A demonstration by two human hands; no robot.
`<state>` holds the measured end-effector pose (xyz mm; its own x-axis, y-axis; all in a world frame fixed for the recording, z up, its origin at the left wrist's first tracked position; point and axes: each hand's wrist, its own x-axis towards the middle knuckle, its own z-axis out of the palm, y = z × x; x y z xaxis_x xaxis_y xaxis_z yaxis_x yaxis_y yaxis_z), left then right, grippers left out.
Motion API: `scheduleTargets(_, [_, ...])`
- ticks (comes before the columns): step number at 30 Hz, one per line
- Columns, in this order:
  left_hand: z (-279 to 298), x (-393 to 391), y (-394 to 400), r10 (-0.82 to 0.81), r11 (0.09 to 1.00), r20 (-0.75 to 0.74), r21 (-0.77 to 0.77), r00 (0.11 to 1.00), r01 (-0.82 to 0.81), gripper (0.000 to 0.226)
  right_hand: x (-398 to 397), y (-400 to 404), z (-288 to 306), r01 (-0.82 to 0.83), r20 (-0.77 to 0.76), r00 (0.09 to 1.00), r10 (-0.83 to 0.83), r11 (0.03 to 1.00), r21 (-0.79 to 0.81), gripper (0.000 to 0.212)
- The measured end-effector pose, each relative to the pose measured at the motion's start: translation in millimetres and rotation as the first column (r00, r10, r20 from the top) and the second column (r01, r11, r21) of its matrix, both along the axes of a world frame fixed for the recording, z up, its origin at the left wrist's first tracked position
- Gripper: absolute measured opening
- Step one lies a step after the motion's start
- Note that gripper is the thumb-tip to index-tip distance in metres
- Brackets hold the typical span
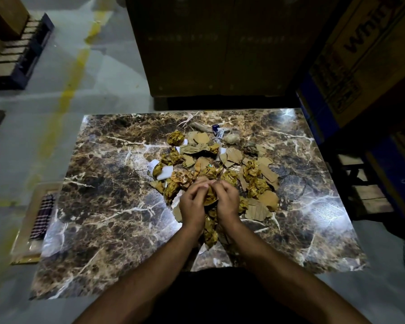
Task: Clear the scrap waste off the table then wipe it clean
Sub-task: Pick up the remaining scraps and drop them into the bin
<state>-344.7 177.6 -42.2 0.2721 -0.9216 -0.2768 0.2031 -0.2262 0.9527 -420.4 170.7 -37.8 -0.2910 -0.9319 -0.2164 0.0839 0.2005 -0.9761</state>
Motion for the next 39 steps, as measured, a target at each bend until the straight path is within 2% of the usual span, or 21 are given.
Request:
scheduleTargets(3, [4, -1, -1, -0.062, 0.998, 0.013, -0.014, 0.998, 0.062, 0.018, -5, -5, 10, 0.042, -0.004, 0.999, -0.042, 0.999, -0.018, 0.019])
scheduleTargets(5, [9, -1, -4, -0.100, 0.994, 0.013, -0.041, 0.995, 0.101, 0.017, -8, -11, 14, 0.030, 0.025, 0.999, -0.029, 0.999, -0.026, 0.010])
scheduleTargets(9, [23, 2, -15, -0.053, 0.993, 0.025, -0.102, 0.998, 0.056, 0.017, -6, -17, 28, 0.018, 0.095, 0.995, -0.016, 1.000, -0.022, 0.021])
scheduleTargets(11, [30, 2, -21, -0.030, 0.989, 0.010, -0.146, 0.999, 0.032, 0.020, -8, -19, 31, 0.048, 0.146, 0.989, -0.039, 0.997, -0.056, 0.020])
scheduleTargets(14, [35, 1, -27, -0.006, 0.979, -0.004, -0.202, 1.000, 0.005, 0.019, -9, -23, 35, 0.034, 0.124, 0.992, -0.019, 0.992, -0.123, 0.017])
scheduleTargets(17, [28, 3, -28, -0.066, 0.959, 0.052, -0.273, 0.996, 0.077, 0.016, -13, -28, 36, 0.057, 0.105, 0.994, -0.039, 0.984, -0.171, 0.017])
scheduleTargets(19, [16, 7, -29, -0.129, 0.948, 0.132, -0.273, 0.983, 0.161, 0.022, -15, -27, 31, 0.090, 0.111, 0.991, -0.073, 0.984, -0.155, 0.023])
scheduleTargets(21, [0, 17, -30, -0.170, 0.950, 0.204, -0.227, 0.964, 0.215, 0.029, -17, -24, 20, 0.057, 0.041, 0.998, -0.052, 0.989, -0.140, 0.023])
scheduleTargets(23, [-16, 29, -26, -0.196, 0.955, 0.273, -0.163, 0.942, 0.246, 0.034, -17, -18, 4, -0.086, -0.087, 0.993, 0.077, 0.991, -0.107, 0.011])
scheduleTargets(26, [-30, 46, -7, -0.199, 0.962, 0.374, -0.101, 0.906, 0.253, 0.039, -26, -11, -19, -0.198, -0.224, 0.956, 0.187, 0.980, -0.028, 0.020])
scheduleTargets(30, [-47, 69, 28, -0.237, 0.942, 0.550, -0.070, 0.800, 0.327, 0.058, -45, -6, -28, -0.239, -0.168, 0.958, 0.234, 0.971, -0.012, 0.022])
scheduleTargets(32, [-52, 77, 40, -0.293, 0.929, 0.606, -0.003, 0.739, 0.371, 0.071, -57, -8, -28, -0.215, -0.167, 0.963, 0.212, 0.977, -0.001, 0.020])
scheduleTargets(35, [-58, 81, 53, -0.358, 0.897, 0.682, 0.062, 0.638, 0.437, 0.085, -73, -3, -26, -0.139, -0.283, 0.951, 0.125, 0.990, -0.031, 0.015])
scheduleTargets(37, [-63, 80, 58, -0.376, 0.899, 0.677, 0.101, 0.632, 0.427, 0.090, -86, 4, -25, -0.010, -0.395, 0.919, -0.010, 0.999, -0.048, 0.008])
scheduleTargets(38, [-65, 80, 59, -0.373, 0.906, 0.662, 0.110, 0.650, 0.408, 0.089, -94, 10, -28, 0.059, -0.454, 0.887, -0.078, 0.997, -0.057, 0.012])
scheduleTargets(39, [-66, 79, 60, -0.357, 0.916, 0.649, 0.102, 0.672, 0.389, 0.086, -102, 17, -32, 0.111, -0.520, 0.844, -0.129, 0.992, -0.065, 0.025])
